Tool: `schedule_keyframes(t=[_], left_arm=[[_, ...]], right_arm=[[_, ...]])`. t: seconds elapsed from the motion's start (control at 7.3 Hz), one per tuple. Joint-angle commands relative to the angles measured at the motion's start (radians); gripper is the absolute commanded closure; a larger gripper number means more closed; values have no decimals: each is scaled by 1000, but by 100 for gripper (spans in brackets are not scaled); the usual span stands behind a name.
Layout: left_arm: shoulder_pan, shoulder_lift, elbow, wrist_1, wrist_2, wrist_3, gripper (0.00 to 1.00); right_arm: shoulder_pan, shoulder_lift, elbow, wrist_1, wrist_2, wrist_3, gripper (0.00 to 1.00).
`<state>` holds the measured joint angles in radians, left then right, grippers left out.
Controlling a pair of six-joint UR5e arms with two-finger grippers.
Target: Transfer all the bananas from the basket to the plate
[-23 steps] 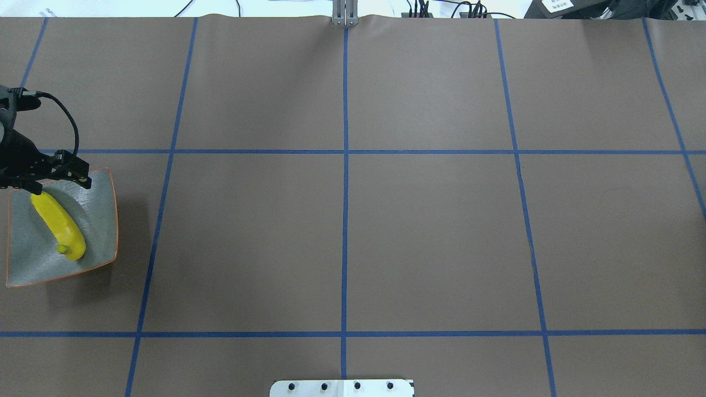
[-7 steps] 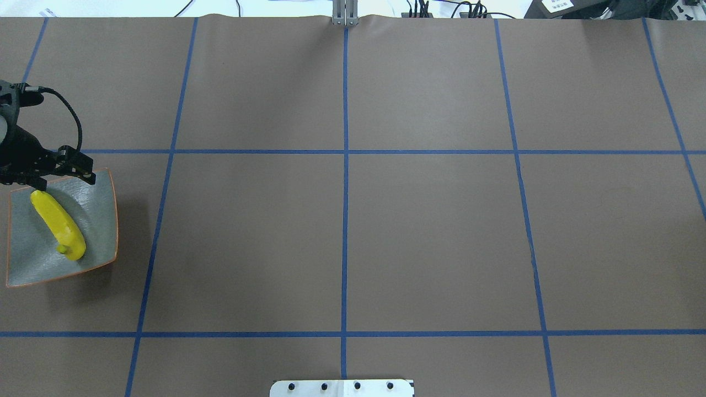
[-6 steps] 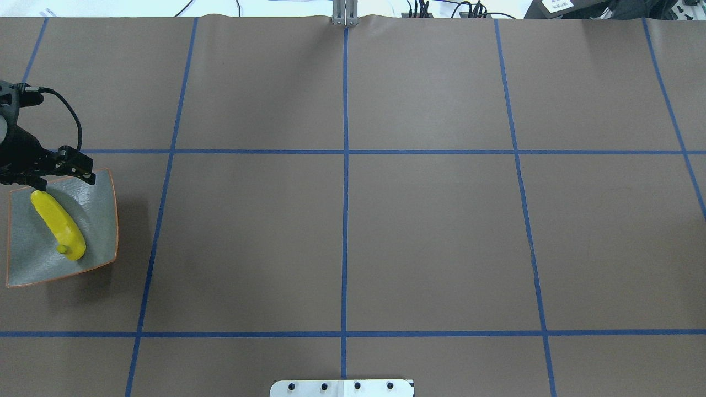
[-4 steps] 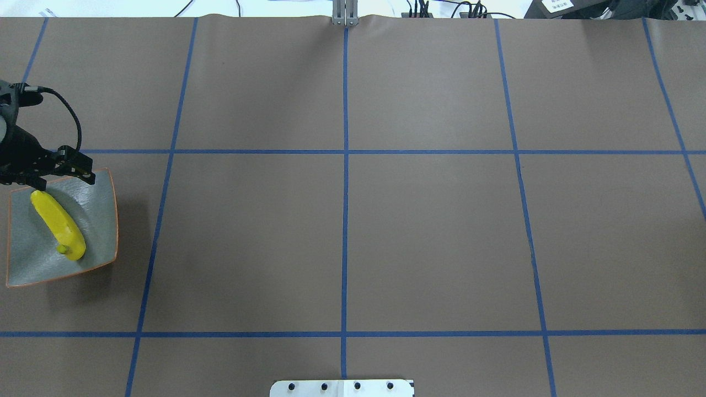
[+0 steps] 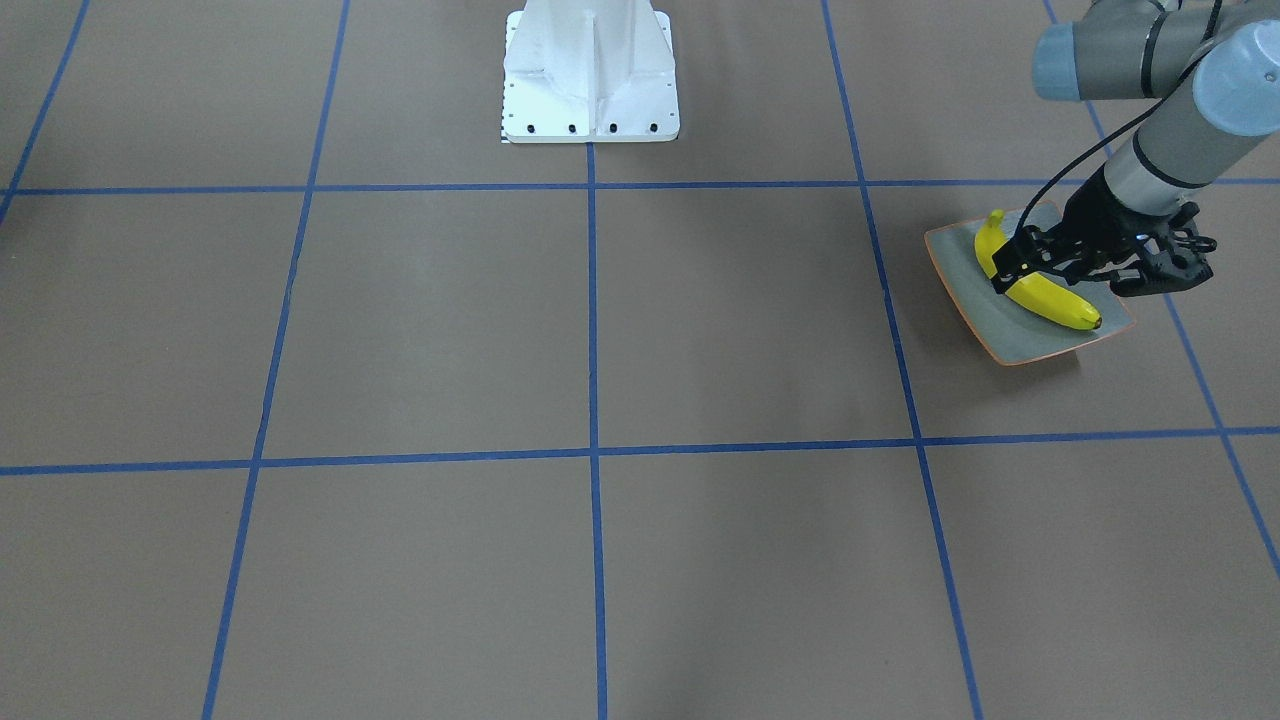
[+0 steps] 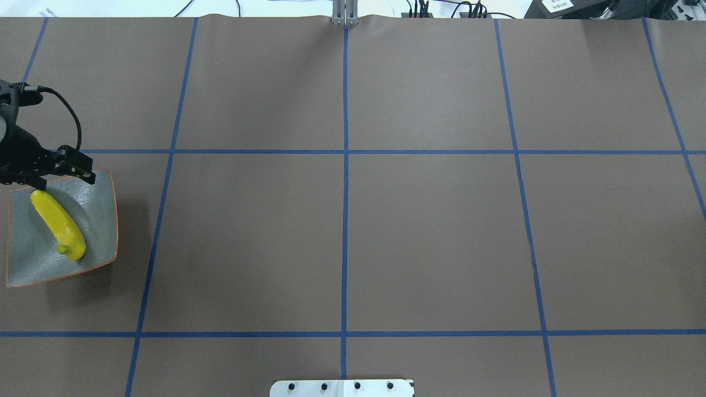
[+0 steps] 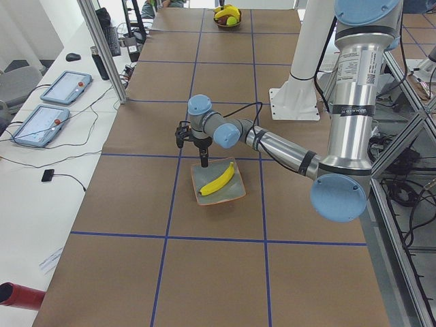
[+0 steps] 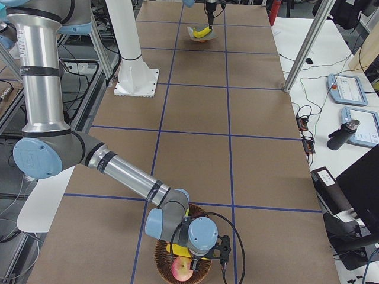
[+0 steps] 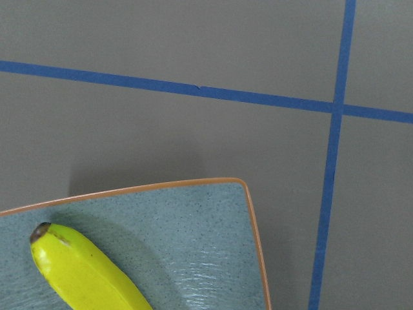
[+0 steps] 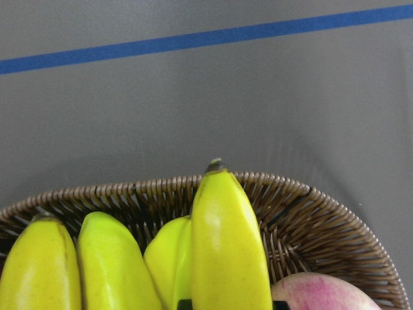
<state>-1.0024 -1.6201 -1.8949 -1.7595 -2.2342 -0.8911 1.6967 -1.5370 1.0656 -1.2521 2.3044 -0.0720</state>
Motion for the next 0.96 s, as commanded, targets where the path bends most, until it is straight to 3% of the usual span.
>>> schedule_keyframes(t=[0.0, 0.41, 0.82], left_arm=[[1, -1, -1, 0, 1, -2, 0], [1, -7, -1, 0, 1, -3, 0], [2, -23, -1, 0, 1, -45, 0]], right_arm=[[1, 8, 11, -3, 7, -72, 100], [35, 0, 74, -64, 17, -107, 100], [113, 1, 184, -278, 7, -239, 100]])
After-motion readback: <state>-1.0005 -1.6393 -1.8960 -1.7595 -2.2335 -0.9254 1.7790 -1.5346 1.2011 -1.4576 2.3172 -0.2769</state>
